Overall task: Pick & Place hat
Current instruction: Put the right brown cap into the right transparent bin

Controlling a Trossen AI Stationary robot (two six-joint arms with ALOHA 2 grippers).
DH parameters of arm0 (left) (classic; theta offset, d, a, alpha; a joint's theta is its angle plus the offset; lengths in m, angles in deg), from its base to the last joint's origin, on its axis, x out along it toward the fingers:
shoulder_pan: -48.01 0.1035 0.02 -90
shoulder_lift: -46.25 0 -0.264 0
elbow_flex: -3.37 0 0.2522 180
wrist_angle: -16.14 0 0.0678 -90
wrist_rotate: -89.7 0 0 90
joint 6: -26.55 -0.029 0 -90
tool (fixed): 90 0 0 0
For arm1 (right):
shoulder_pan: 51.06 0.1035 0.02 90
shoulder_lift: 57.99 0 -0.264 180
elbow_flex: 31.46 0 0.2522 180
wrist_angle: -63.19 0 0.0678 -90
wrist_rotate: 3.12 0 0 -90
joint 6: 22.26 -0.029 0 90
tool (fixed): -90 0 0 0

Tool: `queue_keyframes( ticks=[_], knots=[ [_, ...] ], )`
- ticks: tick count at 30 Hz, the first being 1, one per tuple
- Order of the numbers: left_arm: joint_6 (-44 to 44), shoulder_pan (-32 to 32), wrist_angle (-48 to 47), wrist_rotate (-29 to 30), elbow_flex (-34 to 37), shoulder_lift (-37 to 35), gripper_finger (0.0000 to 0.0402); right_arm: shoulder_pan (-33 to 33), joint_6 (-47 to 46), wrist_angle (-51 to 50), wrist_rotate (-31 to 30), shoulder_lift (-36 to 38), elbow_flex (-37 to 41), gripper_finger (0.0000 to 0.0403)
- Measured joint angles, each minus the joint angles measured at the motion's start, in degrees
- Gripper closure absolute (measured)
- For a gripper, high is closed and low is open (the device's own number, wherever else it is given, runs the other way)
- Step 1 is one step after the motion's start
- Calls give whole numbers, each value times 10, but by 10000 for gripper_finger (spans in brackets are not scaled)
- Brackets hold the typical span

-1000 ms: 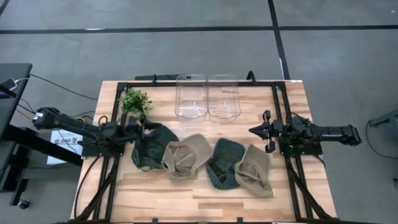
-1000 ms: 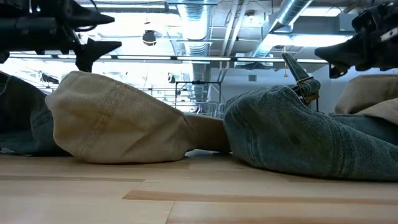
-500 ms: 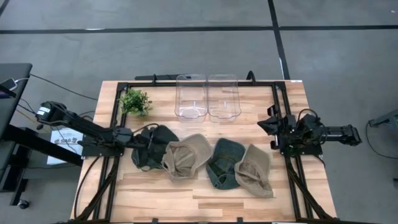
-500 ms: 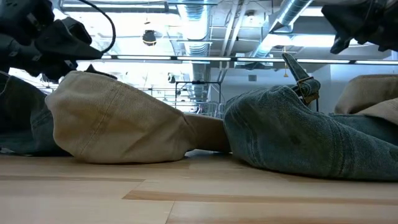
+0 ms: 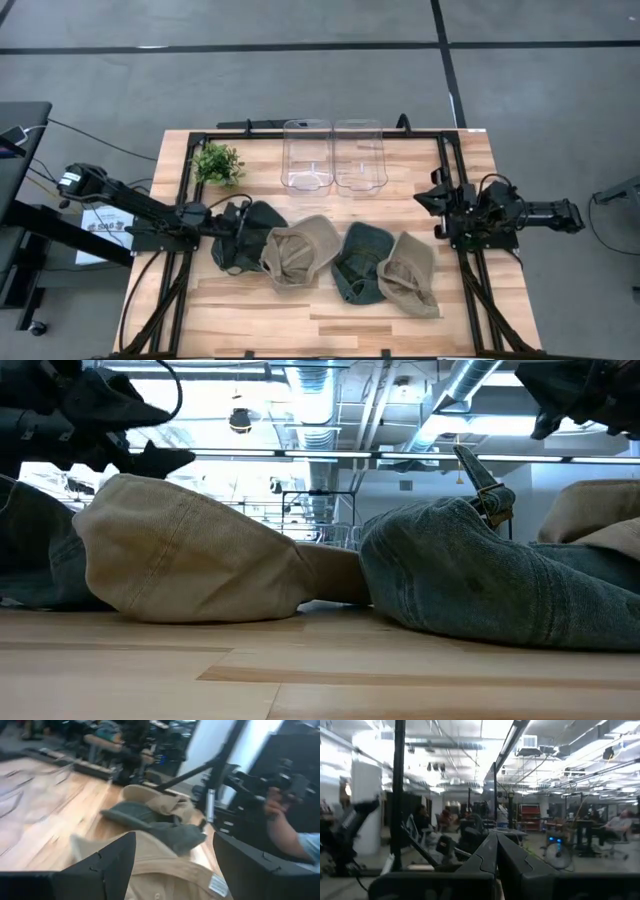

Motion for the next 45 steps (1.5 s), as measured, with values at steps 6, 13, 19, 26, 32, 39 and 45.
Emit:
queue_keyframes(
  ticks=[6, 13, 19, 26, 32, 39, 45],
  knots=[
    [-13, 27, 48, -36, -1, 0, 137, -23, -17, -87, 0, -127, -85, 403],
    [25, 44, 47, -141, -60, 5, 137, -34, -88, -249, 8, -304, -200, 403],
    [-29, 46, 44, -180, -103, 6, 137, -18, -35, -401, 17, -408, -334, 402],
    [-29, 72, 42, -179, -115, 6, 137, -18, 6, -617, 16, -504, -493, 348],
    [-11, 90, 42, -175, -115, 6, 137, -13, 31, -724, 18, -559, -536, 299],
    [-75, 132, 45, -172, -123, 6, 137, -8, 20, -792, 20, -609, -529, 293],
    [-31, 134, 45, -173, -123, 6, 137, -2, -22, -782, 37, -659, -528, 304]
  ],
)
